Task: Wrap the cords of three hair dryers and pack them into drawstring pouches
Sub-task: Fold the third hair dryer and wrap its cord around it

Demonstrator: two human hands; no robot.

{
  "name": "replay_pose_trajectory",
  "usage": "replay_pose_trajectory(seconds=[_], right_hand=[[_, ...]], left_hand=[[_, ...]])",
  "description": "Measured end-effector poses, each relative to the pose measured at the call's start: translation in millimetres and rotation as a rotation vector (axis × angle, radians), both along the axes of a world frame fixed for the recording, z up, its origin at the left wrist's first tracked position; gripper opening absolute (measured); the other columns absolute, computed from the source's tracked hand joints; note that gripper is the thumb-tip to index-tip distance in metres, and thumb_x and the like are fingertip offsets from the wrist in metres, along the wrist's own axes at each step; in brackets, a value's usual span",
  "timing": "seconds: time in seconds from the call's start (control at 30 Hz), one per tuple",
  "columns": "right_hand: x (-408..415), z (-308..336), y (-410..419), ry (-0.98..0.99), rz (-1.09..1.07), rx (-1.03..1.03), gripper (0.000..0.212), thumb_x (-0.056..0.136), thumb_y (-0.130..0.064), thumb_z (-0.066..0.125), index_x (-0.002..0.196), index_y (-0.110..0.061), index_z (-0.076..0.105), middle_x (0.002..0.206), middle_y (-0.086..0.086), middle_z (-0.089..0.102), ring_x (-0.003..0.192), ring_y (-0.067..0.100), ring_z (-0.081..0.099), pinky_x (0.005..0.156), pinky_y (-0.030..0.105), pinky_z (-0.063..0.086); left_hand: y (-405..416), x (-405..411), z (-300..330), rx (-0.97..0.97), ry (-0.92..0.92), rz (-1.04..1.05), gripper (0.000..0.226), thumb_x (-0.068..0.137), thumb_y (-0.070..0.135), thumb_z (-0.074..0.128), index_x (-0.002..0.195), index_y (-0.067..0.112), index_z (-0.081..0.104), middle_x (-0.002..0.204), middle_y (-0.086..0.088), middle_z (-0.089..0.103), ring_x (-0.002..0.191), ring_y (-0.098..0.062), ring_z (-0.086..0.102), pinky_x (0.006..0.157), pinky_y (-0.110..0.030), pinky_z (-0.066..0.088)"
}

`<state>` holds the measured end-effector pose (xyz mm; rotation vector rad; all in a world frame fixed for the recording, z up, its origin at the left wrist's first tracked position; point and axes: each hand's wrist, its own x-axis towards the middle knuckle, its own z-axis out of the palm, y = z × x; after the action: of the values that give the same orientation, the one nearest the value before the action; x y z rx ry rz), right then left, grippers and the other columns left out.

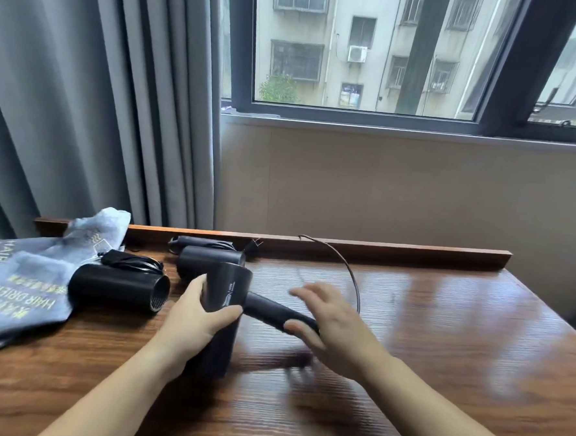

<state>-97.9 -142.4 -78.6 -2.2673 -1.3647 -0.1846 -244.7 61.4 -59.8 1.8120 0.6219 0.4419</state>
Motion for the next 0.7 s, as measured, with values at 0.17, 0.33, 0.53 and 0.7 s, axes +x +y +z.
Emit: replay_pose_trajectory(seconds=[0.17,0.33,0.53,0.7], right_hand=[[-0.1,12.9,4.9,0.343,0.019,-0.14,0.041,0.086,-0.07,0.041,0.099,-0.034,0.055,0.086,-0.008,0.068,0.073,0.013,0.064,0.072,0.035,0.052],[-0.6,9.8,1.9,0.487,0.034,-0.084,0.042,0.095,-0.056,0.047,0.072,-0.022,0.054,0.061,-0.005,0.065,0.046,0.011,0.056,0.061,0.035,0.049],[-27.3,-2.6,13.8,0.598,-0.115,0.227,0.049,0.098,-0.054,0.048,0.065,-0.018,0.054,0.053,-0.002,0.062,0.045,0.012,0.054,0.057,0.035,0.046],[-45.6,1.1,34.3,0.848,-0.218,0.488,0.05,0.099,-0.054,0.046,0.072,-0.014,0.054,0.058,0.002,0.062,0.048,0.017,0.054,0.048,0.029,0.038]], left_hand=[[-7.3,3.8,11.9,-0.031,-0.052,-0.144,0.063,0.069,0.023,0.084,0.12,0.04,0.05,0.107,0.013,0.069,0.096,0.005,0.064,0.079,-0.018,0.043],[-4.5,0.3,11.7,-0.105,-0.047,-0.249,0.058,0.074,0.042,0.077,0.126,0.041,0.05,0.114,0.02,0.068,0.105,0.002,0.063,0.087,-0.024,0.046],[-21.7,10.2,10.2,-0.177,-0.246,-0.101,0.043,0.083,0.057,0.062,0.117,0.032,0.061,0.106,0.011,0.073,0.102,-0.009,0.067,0.085,-0.029,0.05],[-40.3,24.7,7.2,-0.267,-0.403,0.026,0.056,0.07,0.073,0.068,0.113,0.037,0.06,0.107,0.002,0.073,0.101,-0.021,0.069,0.093,-0.051,0.055]])
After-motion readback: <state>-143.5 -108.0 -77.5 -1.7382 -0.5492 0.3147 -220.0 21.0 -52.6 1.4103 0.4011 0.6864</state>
